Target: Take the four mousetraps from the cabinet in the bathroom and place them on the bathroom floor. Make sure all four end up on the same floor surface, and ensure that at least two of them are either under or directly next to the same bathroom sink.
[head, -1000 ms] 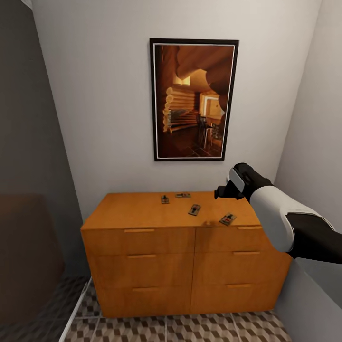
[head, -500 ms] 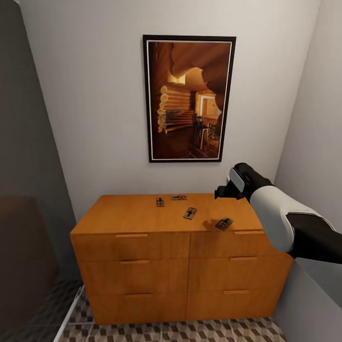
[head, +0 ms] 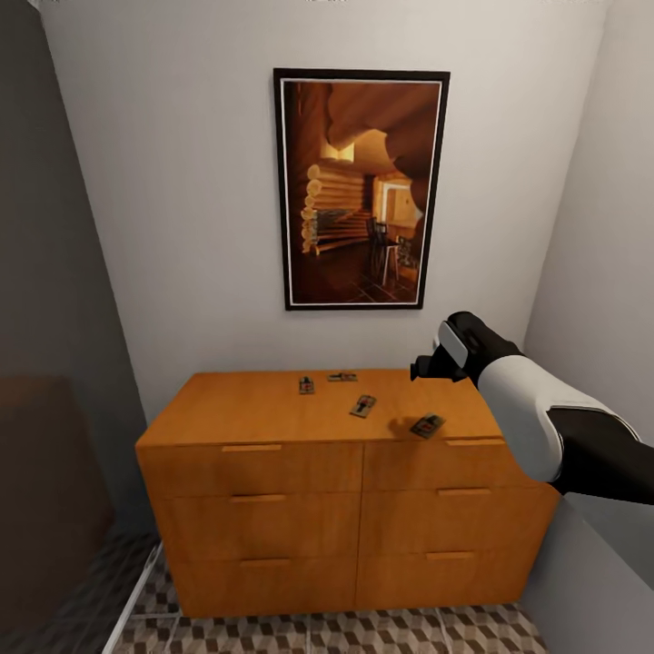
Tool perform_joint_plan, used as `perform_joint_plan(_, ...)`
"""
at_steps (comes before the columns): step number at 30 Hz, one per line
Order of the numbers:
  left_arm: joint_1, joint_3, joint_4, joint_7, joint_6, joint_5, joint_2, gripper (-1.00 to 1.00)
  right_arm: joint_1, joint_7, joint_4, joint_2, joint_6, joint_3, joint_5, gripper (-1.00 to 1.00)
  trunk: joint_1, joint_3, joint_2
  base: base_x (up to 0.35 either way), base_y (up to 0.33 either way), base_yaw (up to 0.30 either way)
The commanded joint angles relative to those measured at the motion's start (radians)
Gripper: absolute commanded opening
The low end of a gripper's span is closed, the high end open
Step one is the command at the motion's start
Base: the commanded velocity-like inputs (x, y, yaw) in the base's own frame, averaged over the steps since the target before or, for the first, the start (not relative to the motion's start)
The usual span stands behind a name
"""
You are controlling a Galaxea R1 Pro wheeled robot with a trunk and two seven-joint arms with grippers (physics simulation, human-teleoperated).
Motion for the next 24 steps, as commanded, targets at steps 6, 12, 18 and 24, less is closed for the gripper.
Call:
perform_joint_plan(6, 0.000, 0.000, -0.001, -0.001, -0.001, -0.001, 0.000, 1.00, 0.001, -0.007, -0.001, 0.000, 0.002, -0.006, -0.003, 1.00, 0.000, -0.001, -0.001, -0.065, 0.000, 0.000)
perform_joint_plan(12, 0.000, 0.000, -0.001, -0.001, -0.001, -0.001, 0.000, 1.00, 0.001, -0.007, -0.001, -0.001, 0.001, -0.006, -0.003, 1.00, 0.000, -0.001, -0.001, -0.012, 0.000, 0.000)
perform_joint_plan(18, 0.000, 0.000, -0.001, -0.001, -0.001, -0.001, 0.000, 1.00, 0.001, -0.007, -0.001, 0.000, 0.001, -0.006, -0.003, 1.00, 0.000, -0.001, -0.001, -0.002, 0.000, 0.000)
perform_joint_plan(24, 0.000, 0.000, -0.001, -0.001, -0.001, -0.001, 0.000, 1.00, 0.001, -0.007, -0.001, 0.000, 0.001, -0.006, -0.003, 1.00, 0.000, -0.007, -0.001, 0.000, 0.000, 0.000)
